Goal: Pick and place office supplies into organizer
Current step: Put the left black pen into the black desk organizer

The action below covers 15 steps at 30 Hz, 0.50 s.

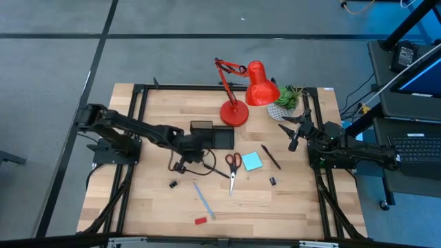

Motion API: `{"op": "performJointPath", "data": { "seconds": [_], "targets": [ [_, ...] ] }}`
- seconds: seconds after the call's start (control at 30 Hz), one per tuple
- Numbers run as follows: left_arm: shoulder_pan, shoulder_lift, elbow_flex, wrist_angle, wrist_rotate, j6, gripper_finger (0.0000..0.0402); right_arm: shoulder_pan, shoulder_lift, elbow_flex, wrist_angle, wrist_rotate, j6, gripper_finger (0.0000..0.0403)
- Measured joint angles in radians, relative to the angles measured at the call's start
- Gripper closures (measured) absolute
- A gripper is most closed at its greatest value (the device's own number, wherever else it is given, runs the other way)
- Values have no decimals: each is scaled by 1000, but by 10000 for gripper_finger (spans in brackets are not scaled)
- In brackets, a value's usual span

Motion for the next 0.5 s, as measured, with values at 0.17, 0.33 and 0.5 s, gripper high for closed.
{"op": "performJointPath", "data": {
  "seconds": [0.17,0.33,0.5],
  "targets": [
    [8,-128,1,122,-118,-71,376,0,0,0,2,0,-2,237],
    [55,-224,2,271,-123,-162,376,0,0,0,5,0,-3,237],
    [133,-265,-10,403,-99,-183,376,0,0,0,7,0,-3,237]
  ]
}}
